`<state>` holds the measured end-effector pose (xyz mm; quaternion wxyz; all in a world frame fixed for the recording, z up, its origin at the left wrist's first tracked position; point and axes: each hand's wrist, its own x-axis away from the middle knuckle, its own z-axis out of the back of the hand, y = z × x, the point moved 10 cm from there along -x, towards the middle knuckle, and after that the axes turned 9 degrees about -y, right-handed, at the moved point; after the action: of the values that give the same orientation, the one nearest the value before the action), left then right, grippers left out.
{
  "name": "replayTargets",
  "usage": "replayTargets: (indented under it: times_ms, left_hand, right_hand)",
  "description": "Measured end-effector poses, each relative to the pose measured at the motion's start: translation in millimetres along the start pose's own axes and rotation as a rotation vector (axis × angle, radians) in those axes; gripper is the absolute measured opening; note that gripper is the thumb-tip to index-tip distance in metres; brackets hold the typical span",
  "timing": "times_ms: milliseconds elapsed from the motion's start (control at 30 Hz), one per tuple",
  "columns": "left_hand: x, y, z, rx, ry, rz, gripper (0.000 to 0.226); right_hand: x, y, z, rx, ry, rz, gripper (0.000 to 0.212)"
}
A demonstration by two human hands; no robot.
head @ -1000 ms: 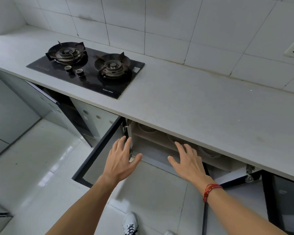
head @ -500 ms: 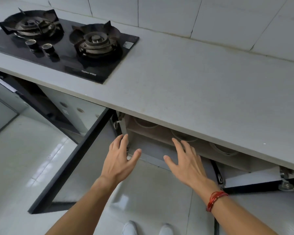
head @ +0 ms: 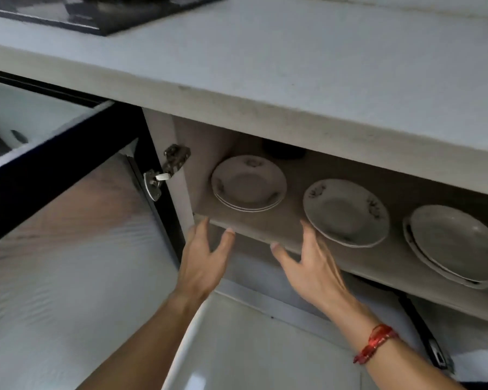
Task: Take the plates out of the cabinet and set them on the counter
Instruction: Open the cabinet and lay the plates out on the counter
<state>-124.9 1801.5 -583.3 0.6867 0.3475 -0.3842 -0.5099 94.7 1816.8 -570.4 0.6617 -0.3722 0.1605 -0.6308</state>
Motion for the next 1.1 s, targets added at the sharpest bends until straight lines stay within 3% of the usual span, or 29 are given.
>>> replayTargets:
  times_ms: [167,367,500,667,767,1100]
  left_hand:
    - [-56.8,-27.7,-5.7,0.068,0.036,0.077,0.068]
    - [-119.2,-31.7,-16.7,0.230,0.053,0.220,0.045]
    - [-151.6,-30.6,-21.4,0.268,0.118,0.255,0.042]
    - [-179.3,-41.2,-22.3,0.291,0.172,0.284,0.042]
    - [-186.6,-46.9,-21.7,0.315,0.219,0.286,0.041]
    - [-190.6,-51.7,-20.7,0.308,0.230,0.262,0.038]
  right_hand:
    - [-56.4,24.0,-15.0,-0.148,0.033,-0.087,0.084]
    - [-122.7,48.9,-24.5,-0.506,0.092,-0.165,0.084]
    - [-159.1,58.4,-18.0,-0.606,0.163,-0.156,0.066]
    - [-190.3,55.0,-15.7,-0.719,0.163,-0.146,0.016]
    - [-202.7,52.8,-20.4,-0.846,0.113,-0.150,0.020]
    - [-204.7,52.7,-26.0,-0.885,0.075,-0.180,0.026]
